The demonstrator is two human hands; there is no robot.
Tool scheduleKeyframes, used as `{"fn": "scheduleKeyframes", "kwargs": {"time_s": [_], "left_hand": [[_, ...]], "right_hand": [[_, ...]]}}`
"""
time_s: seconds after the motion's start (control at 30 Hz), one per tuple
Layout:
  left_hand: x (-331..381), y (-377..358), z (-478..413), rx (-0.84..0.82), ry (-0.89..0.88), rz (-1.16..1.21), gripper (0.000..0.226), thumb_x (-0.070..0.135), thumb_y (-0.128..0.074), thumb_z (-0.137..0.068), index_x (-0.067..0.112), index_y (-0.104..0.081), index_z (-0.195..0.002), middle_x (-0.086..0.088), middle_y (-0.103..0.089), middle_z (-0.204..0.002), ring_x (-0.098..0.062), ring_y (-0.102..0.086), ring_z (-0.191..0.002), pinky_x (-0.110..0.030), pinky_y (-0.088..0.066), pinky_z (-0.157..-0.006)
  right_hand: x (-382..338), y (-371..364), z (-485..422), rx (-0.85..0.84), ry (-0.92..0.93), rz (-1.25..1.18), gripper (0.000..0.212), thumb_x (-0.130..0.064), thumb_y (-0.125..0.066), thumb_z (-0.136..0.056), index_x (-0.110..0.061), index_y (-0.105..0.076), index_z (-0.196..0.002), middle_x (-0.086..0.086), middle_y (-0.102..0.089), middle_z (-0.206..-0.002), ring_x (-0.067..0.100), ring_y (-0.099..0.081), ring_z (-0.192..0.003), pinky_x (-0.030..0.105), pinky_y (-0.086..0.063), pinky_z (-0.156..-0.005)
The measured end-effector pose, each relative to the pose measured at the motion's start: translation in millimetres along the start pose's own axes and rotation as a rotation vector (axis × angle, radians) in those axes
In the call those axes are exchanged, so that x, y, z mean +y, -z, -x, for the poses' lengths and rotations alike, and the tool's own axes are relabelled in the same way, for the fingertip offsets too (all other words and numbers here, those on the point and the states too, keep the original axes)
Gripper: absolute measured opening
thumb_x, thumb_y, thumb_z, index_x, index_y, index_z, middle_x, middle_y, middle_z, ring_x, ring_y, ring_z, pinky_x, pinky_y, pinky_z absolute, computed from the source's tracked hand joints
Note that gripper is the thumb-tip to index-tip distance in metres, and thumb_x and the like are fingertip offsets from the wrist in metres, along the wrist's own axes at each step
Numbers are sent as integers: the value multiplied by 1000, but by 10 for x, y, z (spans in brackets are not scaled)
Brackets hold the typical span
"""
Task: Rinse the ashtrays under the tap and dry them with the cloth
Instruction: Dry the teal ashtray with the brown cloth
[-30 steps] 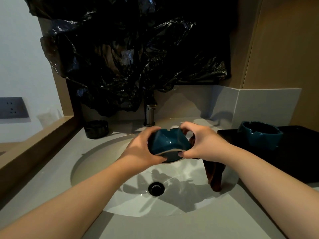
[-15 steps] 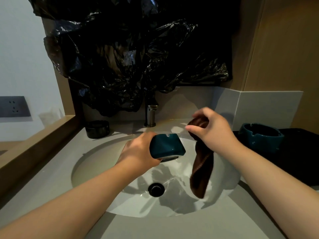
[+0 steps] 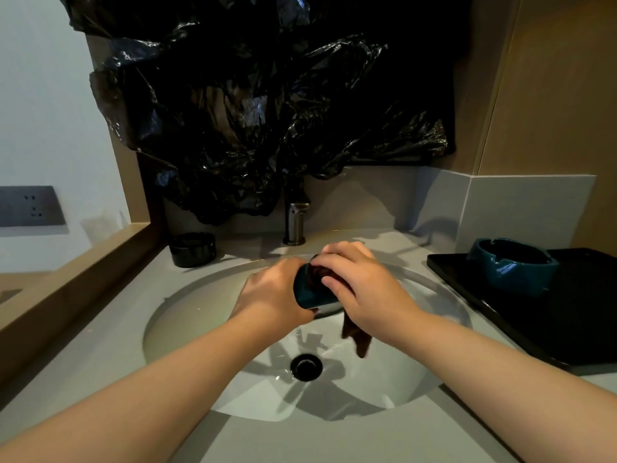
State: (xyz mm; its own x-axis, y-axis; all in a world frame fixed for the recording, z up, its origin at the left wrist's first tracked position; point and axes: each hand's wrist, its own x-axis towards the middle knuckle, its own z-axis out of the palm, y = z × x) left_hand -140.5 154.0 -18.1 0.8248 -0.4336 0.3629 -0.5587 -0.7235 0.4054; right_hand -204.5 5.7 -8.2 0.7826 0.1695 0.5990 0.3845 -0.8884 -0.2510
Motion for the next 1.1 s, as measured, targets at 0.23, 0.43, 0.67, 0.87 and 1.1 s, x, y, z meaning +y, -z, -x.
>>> {"fn": "scheduleKeyframes", "kwargs": {"time_s": [0.23, 0.43, 0.67, 0.87, 1.1], "left_hand": [[22, -7, 10, -26, 12, 69, 64, 37, -79, -70, 36, -48, -125, 15, -50, -101, -14, -53, -102, -33, -51, -91], [22, -21, -24, -5, 76, 51, 56, 47, -73, -68, 39, -49, -118, 16, -53, -92, -12, -53, -90, -25, -43, -75], [-3, 37, -22, 83, 132, 326, 58, 37, -83, -67, 34, -52, -116, 12, -58, -102, -11, -54, -100, -27, -48, -89], [11, 14, -1, 112, 61, 418, 56, 29, -86, -64, 37, -49, -106, 15, -59, -101, -8, -56, -99, -24, -49, -83], [81, 29, 52, 170, 13, 503, 54, 22, -86, -63, 35, -51, -101, 18, -58, -95, 1, -57, -90, -8, -42, -69]], "right_hand": [[207, 26, -26, 125, -290, -46, 23, -24, -53, -95, -24, -62, -116, -2, -51, -106, 14, -49, -98, 17, -35, -82], [-9, -59, 30, 123, 32, 16, 17, -24, -65, -87, -19, -67, -103, -6, -48, -99, 8, -45, -94, 11, -40, -78], [203, 4, -45, 258, -415, -373, 10, -25, -49, -96, -26, -57, -101, -4, -56, -101, 9, -55, -95, 16, -44, -80], [102, 84, -86, 323, -402, -426, 10, -22, -50, -96, -29, -57, -98, -4, -56, -101, 5, -54, -93, 13, -44, -73], [87, 142, -116, 369, -636, -912, 14, -20, -45, -98, -24, -59, -99, 7, -62, -103, 20, -61, -92, 35, -51, -84]]}}
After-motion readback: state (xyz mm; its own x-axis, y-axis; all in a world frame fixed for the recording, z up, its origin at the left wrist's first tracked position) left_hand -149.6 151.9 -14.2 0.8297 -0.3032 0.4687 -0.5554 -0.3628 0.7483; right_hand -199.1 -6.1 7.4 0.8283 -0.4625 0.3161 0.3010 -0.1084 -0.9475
